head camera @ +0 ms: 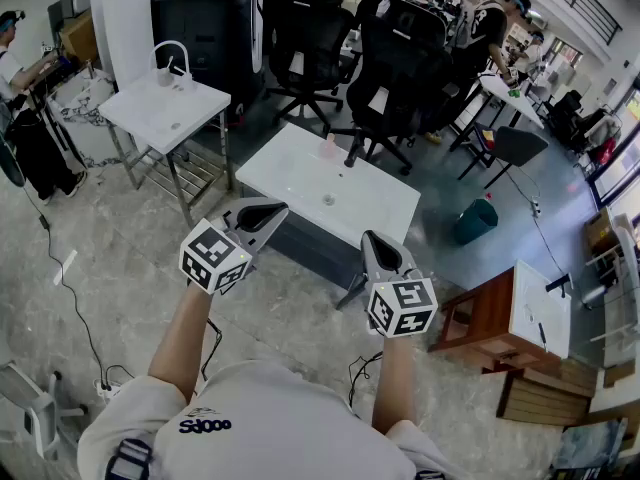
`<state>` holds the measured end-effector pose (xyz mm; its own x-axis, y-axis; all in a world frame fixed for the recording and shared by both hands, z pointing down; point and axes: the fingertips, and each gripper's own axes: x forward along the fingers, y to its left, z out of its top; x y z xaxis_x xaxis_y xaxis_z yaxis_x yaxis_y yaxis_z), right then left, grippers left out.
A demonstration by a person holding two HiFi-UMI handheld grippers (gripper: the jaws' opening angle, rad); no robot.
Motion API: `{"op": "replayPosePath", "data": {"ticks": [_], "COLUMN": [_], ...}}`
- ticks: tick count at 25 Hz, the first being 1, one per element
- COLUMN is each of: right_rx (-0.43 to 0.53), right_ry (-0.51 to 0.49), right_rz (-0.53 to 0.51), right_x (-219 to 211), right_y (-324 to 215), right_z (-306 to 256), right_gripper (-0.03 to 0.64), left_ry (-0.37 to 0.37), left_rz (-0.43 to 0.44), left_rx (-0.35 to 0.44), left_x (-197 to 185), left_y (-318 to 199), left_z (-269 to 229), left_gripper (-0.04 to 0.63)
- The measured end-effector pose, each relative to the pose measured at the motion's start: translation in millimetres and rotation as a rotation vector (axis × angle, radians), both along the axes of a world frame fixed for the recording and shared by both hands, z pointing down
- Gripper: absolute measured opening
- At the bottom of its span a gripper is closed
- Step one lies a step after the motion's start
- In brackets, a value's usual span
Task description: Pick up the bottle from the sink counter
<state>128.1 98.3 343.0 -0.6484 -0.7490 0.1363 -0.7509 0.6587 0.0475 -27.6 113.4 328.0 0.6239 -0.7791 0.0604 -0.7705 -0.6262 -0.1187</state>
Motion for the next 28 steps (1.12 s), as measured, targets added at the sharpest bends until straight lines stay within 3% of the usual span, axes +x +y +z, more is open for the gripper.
{"op": "replayPosePath", "data": {"ticks": [4, 9, 19, 24, 28], "right_rx": [-0.005, -0.005, 0.000, 0.048, 0.030], "right_ry": [0.003, -0.011, -0.055, -0.015, -0.026], "right_rz": [0.004, 0.021, 0.035, 0.041, 0.033], "right_x": [-3, -7, -24, -37, -44], "right_y": [2, 3, 18, 23, 18], "right_z": [2, 1, 6, 4, 7], "right_gripper": [0.009, 0.009, 0.009, 0.008, 0.008], "left_ry": [-0.022, 0.025, -0.021, -0.009, 0.006], "left_rz": [-0.016, -0.028, -0.005, 0.001, -0.013], "left_rx": [-0.001, -0.023, -0.005, -0.024, -0.032], "left_x": [-6, -17, -33, -47, -58], "left_y": [0, -3, 1, -4, -12], "left_z": [7, 15, 31, 42, 47], "left_gripper": [0.003, 0.003, 0.005, 0.005, 0.005]}}
